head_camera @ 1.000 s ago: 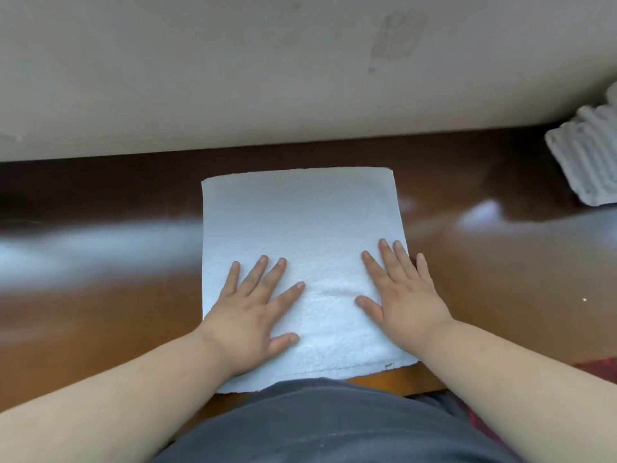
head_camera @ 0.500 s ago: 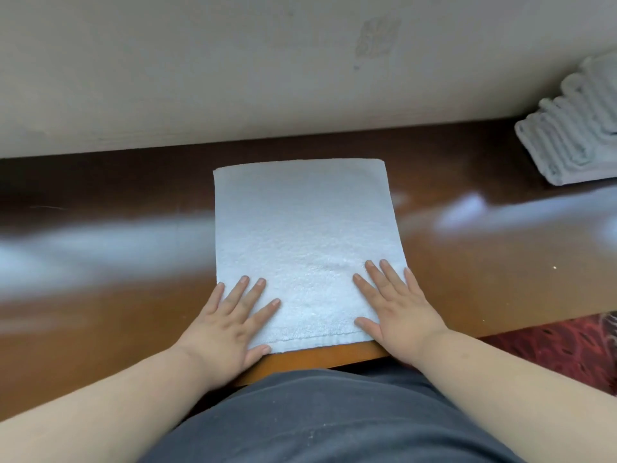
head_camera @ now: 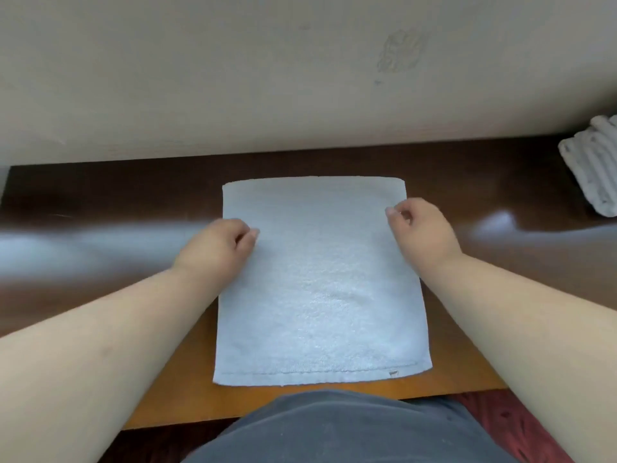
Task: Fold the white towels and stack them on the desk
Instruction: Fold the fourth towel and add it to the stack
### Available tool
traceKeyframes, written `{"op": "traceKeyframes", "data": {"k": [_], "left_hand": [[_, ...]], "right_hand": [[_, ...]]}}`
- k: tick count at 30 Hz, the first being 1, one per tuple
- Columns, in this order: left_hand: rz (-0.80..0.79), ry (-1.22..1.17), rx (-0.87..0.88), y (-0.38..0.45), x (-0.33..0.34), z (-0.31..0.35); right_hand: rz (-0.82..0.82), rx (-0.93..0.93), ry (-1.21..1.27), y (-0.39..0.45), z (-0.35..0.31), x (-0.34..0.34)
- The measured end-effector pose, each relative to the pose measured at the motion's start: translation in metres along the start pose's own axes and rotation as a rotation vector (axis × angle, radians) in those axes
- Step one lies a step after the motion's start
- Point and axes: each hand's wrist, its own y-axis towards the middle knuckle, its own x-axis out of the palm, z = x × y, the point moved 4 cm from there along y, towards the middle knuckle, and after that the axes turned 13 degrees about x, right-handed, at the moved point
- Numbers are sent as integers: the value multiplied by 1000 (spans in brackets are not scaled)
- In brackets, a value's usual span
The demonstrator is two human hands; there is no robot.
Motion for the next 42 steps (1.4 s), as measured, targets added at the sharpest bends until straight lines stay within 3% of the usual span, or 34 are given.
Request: {"op": "traceKeyframes", "data": {"k": [2,4,7,10,15,21,24,31,36,42], "left_hand": [[196,-142,-324,30,-18,-22],[125,-174,-539,55,-24,-40],[-18,-159,-611,77,-24,-50],[28,-240,-638,81,-18,-57],[273,-418,-565,85,-16,-59],[347,-475,-505,100,-34,-63],[293,-497,-400,97,-46,-63],[142,-190,-177,33,-87,-29],[103,-31,-23,-23,-89,-6],[72,61,211,-70,-74,4]], "right_hand": [[-58,234,91,37,-11,-5],[-176,409,58,60,-19,0],[-199,547,136,78,-23,8],[-203,554,168,87,-19,12],[-111,414,472,91,-14,7],[-118,357,412,110,-30,-1],[-166,310,446,108,-36,-12],[-292,194,455,54,-24,-43],[-224,162,433,-5,-7,-52],[-109,113,143,-62,18,-59]]}}
